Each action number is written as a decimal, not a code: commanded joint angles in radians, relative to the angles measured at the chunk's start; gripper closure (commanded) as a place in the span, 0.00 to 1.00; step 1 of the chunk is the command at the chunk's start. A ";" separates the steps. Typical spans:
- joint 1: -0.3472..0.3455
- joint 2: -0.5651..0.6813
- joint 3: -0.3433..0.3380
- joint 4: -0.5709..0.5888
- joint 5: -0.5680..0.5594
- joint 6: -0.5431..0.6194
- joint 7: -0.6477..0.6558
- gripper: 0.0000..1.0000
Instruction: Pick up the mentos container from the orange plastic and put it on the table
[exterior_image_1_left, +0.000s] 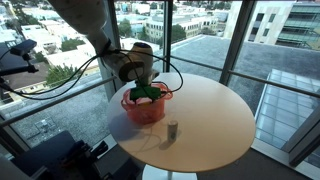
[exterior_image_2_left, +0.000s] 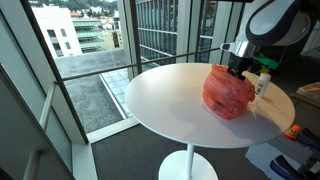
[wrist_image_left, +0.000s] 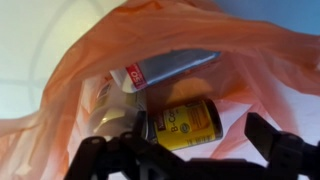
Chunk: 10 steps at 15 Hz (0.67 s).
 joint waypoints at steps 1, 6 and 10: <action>-0.017 0.017 0.028 0.013 -0.014 0.016 0.016 0.00; -0.007 0.024 0.018 0.011 -0.040 0.006 0.038 0.00; -0.001 0.034 0.004 0.012 -0.089 0.006 0.080 0.00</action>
